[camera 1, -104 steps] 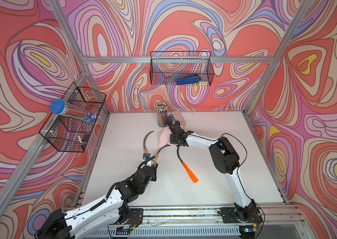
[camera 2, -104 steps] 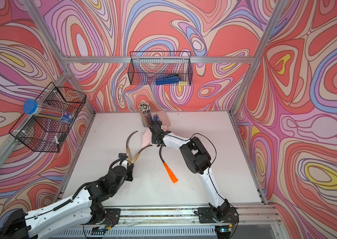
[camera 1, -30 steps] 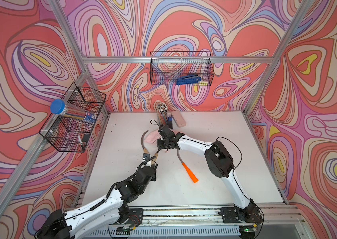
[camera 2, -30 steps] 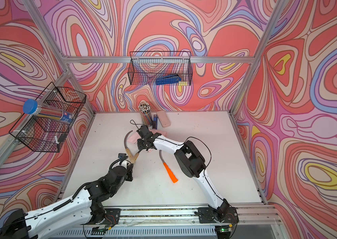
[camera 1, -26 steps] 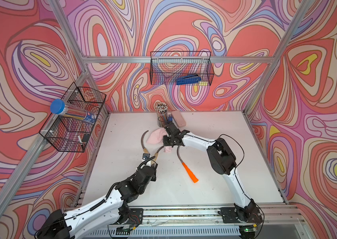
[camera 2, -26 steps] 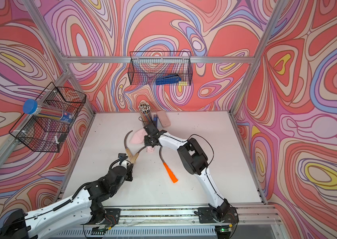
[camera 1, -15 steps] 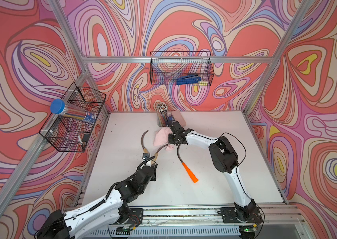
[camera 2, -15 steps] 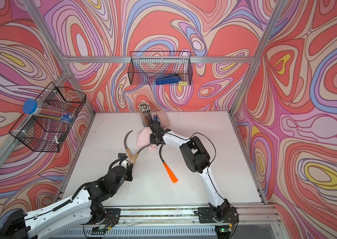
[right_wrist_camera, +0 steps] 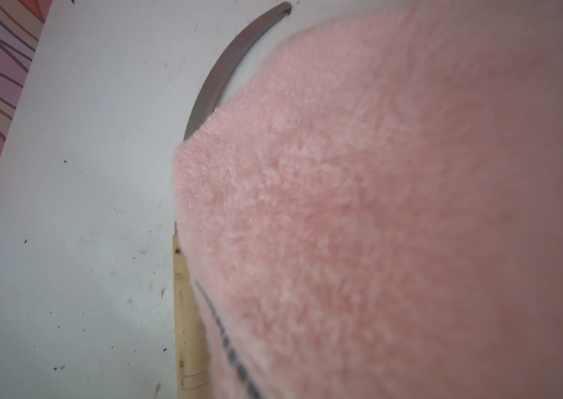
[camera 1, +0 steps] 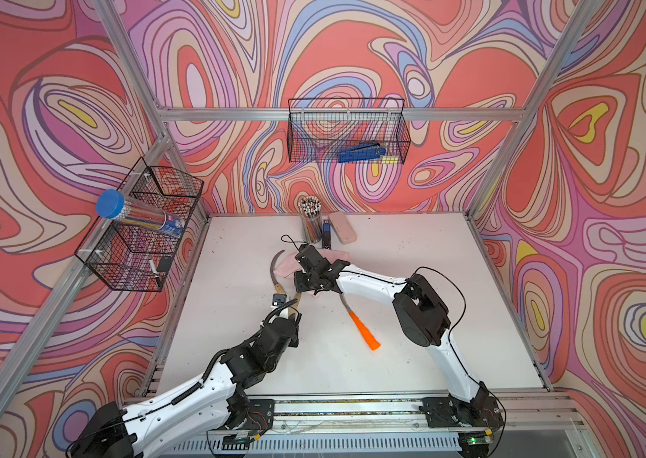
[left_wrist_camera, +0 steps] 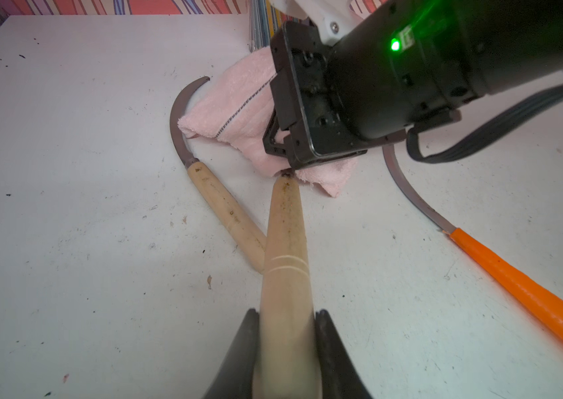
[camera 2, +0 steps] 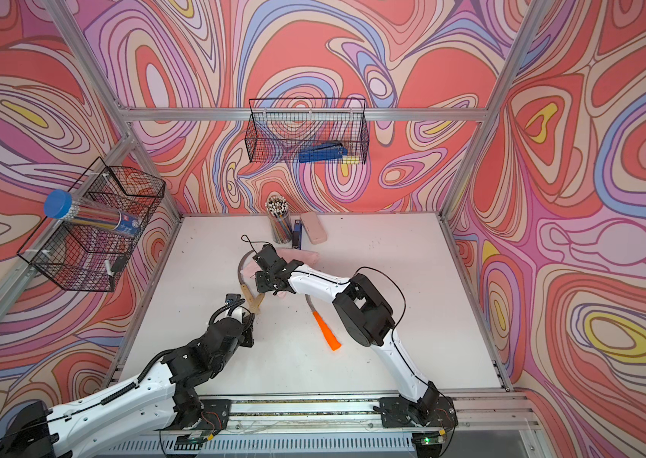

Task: Wipe small sickles with rags
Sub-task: Wipe the small sickle.

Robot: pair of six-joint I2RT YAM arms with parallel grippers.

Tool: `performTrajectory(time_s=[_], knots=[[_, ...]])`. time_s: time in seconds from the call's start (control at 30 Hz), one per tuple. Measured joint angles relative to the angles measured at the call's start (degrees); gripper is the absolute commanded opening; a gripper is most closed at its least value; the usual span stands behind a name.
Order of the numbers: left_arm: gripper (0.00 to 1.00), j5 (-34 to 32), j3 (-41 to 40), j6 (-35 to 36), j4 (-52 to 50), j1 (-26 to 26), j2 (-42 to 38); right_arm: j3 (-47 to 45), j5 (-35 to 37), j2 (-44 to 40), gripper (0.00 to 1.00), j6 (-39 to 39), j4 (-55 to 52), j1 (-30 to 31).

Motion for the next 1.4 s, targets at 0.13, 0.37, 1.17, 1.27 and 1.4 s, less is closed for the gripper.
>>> performTrajectory(time_s=[0.13,0.37,1.17,1.27,1.4], knots=[[0.0,-0.02,0.0,0.0,0.0,0.02,0.0,-0.26,-0.35,-0.04,0.0,0.5,-0.02,-0.07],[0.0,0.07,0.0,0.0,0.04,0.0,0.0,-0.79,-2.45,0.0,0.0,2.84,-0.28,-2.82],[0.0,3.02,0.0,-0.2,1.62,-0.04,0.0,-6.67,1.92,-1.27,0.0,2.86,-2.14,-11.45],[0.0,2.99,0.0,-0.2,1.62,-0.04,0.0,-6.67,1.57,-1.27,0.0,2.67,-2.12,-11.45],[0.0,2.86,0.0,-0.2,1.55,-0.04,0.0,-6.29,2.16,-1.27,0.0,1.73,-1.92,-10.21]])
